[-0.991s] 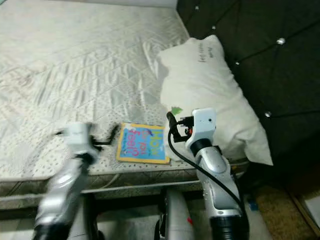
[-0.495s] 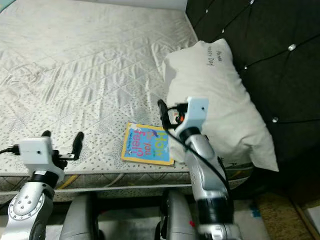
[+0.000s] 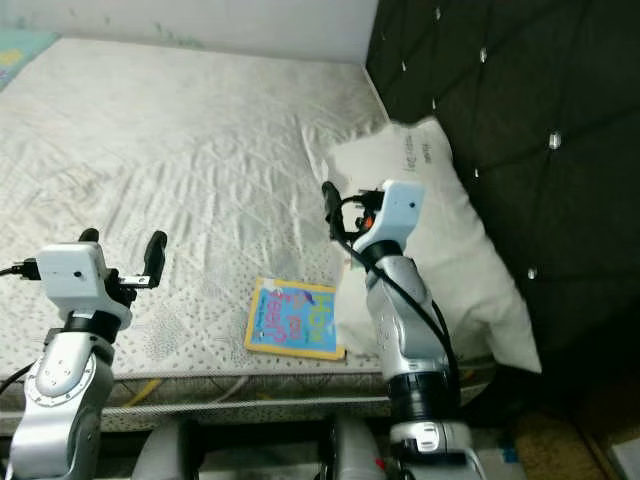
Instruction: Clean up the room
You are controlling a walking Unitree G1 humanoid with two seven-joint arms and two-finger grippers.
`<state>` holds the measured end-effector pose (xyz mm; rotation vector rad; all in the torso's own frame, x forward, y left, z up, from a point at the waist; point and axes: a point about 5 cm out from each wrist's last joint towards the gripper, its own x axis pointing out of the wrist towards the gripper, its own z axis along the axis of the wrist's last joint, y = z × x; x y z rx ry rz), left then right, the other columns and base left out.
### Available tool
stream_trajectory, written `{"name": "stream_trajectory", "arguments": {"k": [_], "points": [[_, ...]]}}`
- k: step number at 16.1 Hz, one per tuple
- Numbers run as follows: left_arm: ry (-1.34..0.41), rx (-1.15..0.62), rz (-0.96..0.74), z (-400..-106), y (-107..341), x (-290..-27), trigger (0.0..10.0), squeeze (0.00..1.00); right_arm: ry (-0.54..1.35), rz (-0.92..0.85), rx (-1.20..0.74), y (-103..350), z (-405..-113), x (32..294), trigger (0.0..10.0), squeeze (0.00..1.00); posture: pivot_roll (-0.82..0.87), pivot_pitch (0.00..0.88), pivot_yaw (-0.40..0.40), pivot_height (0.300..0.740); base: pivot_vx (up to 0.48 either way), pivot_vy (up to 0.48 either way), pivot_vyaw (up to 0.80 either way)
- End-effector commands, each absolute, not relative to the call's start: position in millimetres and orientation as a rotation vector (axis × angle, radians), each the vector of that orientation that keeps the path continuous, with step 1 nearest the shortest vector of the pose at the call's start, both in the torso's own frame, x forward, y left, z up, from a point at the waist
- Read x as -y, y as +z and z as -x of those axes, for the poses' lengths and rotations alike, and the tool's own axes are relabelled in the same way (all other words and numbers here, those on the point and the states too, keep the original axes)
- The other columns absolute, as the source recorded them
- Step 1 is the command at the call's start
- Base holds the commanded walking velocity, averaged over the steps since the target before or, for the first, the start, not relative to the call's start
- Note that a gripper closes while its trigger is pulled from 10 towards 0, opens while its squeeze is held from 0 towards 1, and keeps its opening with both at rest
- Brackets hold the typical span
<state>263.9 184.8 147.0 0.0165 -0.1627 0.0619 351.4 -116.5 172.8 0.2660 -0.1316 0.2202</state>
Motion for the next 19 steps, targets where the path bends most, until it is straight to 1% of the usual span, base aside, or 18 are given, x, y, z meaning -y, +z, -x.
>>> {"name": "stream_trajectory", "arguments": {"k": [1, 5, 9, 10, 12, 13, 15, 17, 18, 19], "points": [[0.069, 0.185, -0.021, -266, 150, -185, 10.0, 0.00, 0.196, -0.262, 0.153, 178, -354, 122, 10.0, 0.00, 0.08, 0.000, -0.099, 0.693, 0.000, 0.000, 0.00], [0.161, 0.183, 0.025, -266, 142, -193, 10.0, 0.00, 0.146, -0.257, 0.139, 167, -349, 133, 10.0, 0.00, 0.07, 0.000, -0.086, 0.740, 0.000, 0.000, 0.00], [0.097, 0.161, 0.032, -266, 140, -189, 10.0, 0.00, 0.112, -0.263, 0.123, 159, -342, 135, 10.0, 0.00, 0.06, 0.000, -0.058, 0.740, 0.000, 0.000, 0.00], [0.077, 0.142, 0.053, -265, 137, -185, 10.0, 0.00, 0.060, -0.261, 0.095, 149, -336, 143, 10.0, 0.00, 0.06, 0.000, -0.059, 0.740, 0.000, 0.000, 0.00], [0.070, 0.162, 0.044, -264, 143, -182, 10.0, 0.00, 0.041, -0.281, 0.088, 149, -333, 146, 10.0, 0.00, 0.06, 0.000, -0.061, 0.740, 0.000, 0.000, 0.00], [0.061, 0.158, 0.061, -262, 143, -179, 10.0, 0.00, 0.047, -0.266, 0.085, 147, -329, 147, 10.0, 0.00, 0.05, 0.000, -0.060, 0.740, 0.000, 0.000, 0.00], [0.044, 0.136, 0.075, -260, 137, -174, 10.0, 0.00, -0.038, -0.221, 0.069, 140, -324, 158, 10.0, 0.00, 0.05, 0.001, -0.055, 0.740, 0.000, 0.000, -0.22], [0.031, 0.130, 0.088, -259, 138, -173, 10.0, 0.00, -0.113, -0.106, 0.048, 136, -321, 162, 10.0, 0.00, 0.04, 0.017, -0.057, 0.740, 0.000, 0.000, 0.00], [0.023, 0.128, 0.091, -260, 138, -172, 10.0, 0.00, -0.111, -0.073, 0.053, 135, -320, 162, 10.0, 0.00, 0.03, 0.024, -0.058, 0.740, 0.000, 0.000, 0.00], [0.018, 0.125, 0.099, -261, 137, -170, 10.0, 0.00, -0.090, -0.078, 0.062, 134, -318, 161, 10.0, 0.00, 0.02, 0.028, -0.060, 0.740, 0.000, 0.247, 0.00]]}}
